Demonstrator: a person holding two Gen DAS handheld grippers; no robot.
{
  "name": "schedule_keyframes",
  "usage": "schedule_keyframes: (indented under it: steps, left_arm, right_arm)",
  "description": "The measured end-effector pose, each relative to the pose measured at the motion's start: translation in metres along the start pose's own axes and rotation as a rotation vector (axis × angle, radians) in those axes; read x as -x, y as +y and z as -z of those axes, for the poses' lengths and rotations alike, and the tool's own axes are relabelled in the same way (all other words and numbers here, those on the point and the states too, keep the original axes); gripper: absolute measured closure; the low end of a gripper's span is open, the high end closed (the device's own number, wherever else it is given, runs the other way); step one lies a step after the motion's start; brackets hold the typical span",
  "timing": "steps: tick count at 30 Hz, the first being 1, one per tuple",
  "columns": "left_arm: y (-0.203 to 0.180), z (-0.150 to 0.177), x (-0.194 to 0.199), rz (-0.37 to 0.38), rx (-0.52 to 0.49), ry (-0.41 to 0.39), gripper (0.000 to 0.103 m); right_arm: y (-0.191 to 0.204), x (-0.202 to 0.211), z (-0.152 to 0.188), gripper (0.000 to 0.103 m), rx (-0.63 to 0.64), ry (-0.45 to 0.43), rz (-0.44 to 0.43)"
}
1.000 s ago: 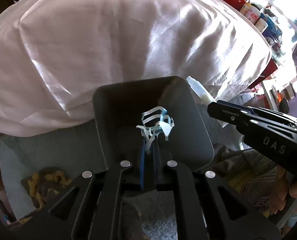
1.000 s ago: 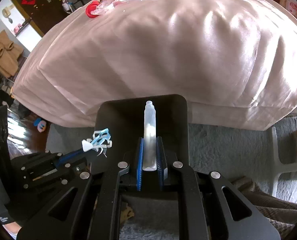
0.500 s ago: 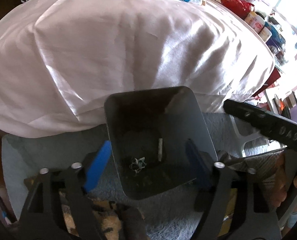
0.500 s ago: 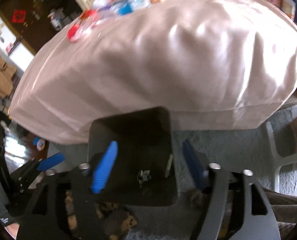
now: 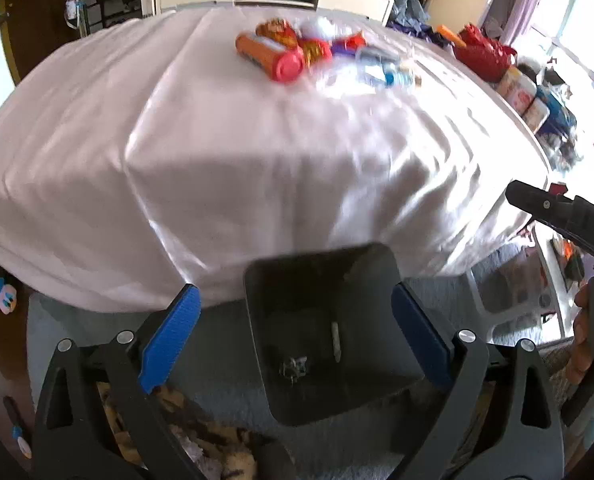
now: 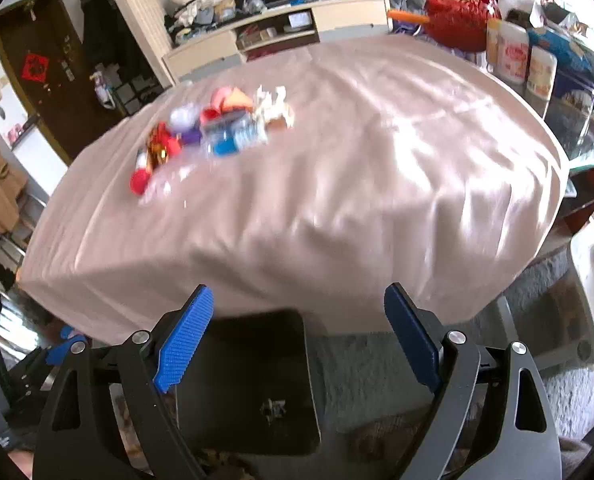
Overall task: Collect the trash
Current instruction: 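Grasp the orange red-capped tube with the left tool while the right tool grasps the clear plastic bag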
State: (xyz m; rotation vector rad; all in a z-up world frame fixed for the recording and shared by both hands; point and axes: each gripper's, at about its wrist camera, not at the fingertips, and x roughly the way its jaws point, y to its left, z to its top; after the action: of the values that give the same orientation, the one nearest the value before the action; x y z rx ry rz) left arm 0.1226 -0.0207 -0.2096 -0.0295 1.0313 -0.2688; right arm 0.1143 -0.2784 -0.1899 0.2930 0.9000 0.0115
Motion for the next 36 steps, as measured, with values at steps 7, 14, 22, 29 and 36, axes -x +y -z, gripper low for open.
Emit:
schedule_keyframes:
  steps: [7, 14, 22, 29, 36]
  left_arm:
    - [0.011, -0.040, 0.008, -0.054, 0.014, -0.043, 0.012]
    - [0.034, -0.074, 0.004, -0.100, 0.052, -0.061, 0.012]
    - [0.059, -0.117, 0.001, -0.137, 0.101, -0.106, 0.012]
    - [0.058, -0.142, -0.011, -0.136, 0.091, -0.114, 0.012]
    - [0.049, -0.160, -0.027, -0.112, 0.087, -0.119, 0.012]
  right_arm:
    - [0.019, -0.008, -0.030, 0.015, 0.018, -0.024, -0.038]
    - [0.059, -0.046, -0.059, 0.015, 0.048, 0.004, -0.121]
    - [0.081, -0.093, -0.085, 0.038, 0.022, 0.041, -0.185]
    - [0.087, -0.118, -0.094, 0.038, 0.007, 0.064, -0.218]
    - [0.098, -0.114, -0.090, 0.053, 0.110, 0.041, -0.184]
